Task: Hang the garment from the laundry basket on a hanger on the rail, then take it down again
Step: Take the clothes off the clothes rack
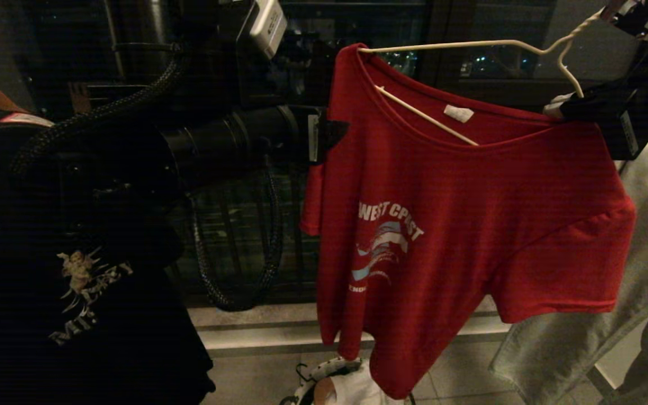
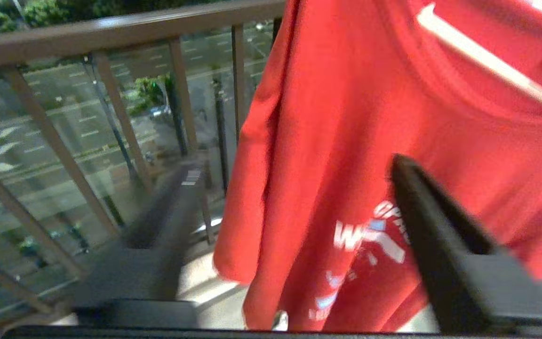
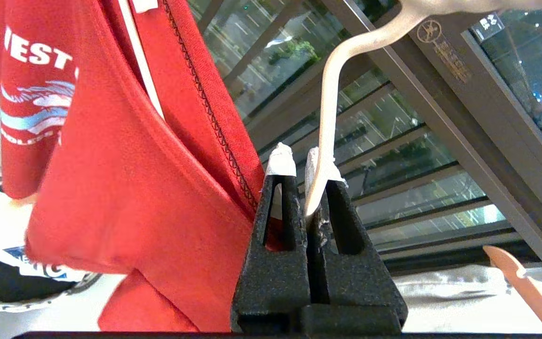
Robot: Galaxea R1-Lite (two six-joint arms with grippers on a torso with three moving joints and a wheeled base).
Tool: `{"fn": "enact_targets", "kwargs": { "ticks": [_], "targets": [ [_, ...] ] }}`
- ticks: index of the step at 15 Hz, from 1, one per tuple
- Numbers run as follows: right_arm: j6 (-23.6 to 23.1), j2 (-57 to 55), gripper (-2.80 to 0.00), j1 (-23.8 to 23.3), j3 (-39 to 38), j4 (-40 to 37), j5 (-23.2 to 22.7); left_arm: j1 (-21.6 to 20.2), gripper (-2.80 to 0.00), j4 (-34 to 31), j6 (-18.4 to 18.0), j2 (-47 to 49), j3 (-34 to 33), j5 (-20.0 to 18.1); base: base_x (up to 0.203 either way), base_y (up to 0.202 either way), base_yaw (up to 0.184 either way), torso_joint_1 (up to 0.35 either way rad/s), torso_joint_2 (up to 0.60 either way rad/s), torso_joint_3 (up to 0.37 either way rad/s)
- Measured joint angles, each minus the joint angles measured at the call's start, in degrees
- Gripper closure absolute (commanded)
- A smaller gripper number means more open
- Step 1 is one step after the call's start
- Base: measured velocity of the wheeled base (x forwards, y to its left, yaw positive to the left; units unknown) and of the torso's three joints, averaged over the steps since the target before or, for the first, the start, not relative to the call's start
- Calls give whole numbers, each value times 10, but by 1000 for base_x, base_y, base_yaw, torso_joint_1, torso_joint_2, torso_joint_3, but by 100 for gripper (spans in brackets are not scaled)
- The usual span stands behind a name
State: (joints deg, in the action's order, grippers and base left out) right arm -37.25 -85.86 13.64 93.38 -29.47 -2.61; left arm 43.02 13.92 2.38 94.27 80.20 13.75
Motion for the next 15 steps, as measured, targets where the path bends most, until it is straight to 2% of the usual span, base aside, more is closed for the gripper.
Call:
{"fn": "enact_targets", "kwargs": {
  "ticks": [6, 12, 13, 15],
  "targets": [
    [0, -1, 0, 0, -1, -1, -1, -26, 0, 73, 14, -14, -9, -1, 0, 0, 0, 0, 0, 0],
    [1, -3, 0, 1, -2, -1, -2, -5, 0, 66, 32, 14, 58, 13, 0, 0, 0, 0, 0, 0],
    [1, -4, 0, 1, -2, -1, -2, 1, -280, 58, 32, 23, 69, 13, 0, 0, 0, 0, 0, 0],
    [1, -4, 0, 1, -2, -2, -3, 12, -280, 42, 32, 39, 89, 13, 0, 0, 0, 0, 0, 0]
  ]
}}
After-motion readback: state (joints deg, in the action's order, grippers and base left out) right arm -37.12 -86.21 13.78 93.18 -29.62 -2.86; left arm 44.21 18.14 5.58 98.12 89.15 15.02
